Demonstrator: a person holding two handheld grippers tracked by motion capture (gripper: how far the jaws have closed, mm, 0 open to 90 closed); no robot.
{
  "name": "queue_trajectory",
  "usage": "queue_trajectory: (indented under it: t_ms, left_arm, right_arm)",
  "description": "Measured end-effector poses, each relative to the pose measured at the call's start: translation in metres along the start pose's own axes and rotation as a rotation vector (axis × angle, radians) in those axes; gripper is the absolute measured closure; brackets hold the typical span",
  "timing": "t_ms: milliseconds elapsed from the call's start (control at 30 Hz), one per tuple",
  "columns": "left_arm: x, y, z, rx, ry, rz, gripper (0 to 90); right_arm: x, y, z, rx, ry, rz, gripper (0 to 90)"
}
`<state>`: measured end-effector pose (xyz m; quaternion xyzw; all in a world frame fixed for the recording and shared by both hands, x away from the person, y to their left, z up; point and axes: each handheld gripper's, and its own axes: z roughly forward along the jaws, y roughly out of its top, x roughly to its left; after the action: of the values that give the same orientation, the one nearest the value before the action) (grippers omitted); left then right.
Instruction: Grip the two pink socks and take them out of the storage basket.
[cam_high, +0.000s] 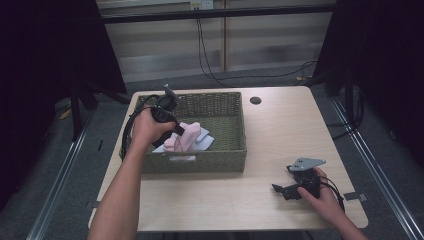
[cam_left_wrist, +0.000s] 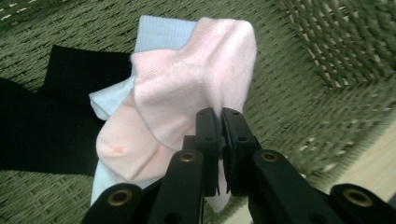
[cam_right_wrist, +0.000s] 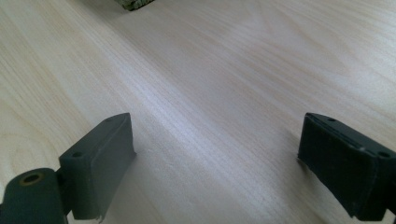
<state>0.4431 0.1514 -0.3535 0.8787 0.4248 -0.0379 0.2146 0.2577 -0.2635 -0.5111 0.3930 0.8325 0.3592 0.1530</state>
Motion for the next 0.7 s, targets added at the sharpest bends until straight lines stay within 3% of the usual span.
queue_trajectory:
  t_ms: [300,700]
  left_arm:
    - [-0.002,0.002,-0.021,-0.032,-0.030,-0.003,86.1]
    - [-0.009,0.010,-0.045,-0.057,-0.026,0.012,86.0]
  right_arm:
    - [0.000,0.000,0.000,0.000,0.000,0.000,9.8]
    - [0.000,0.000,0.000,0.001,-0.002,0.001,9.8]
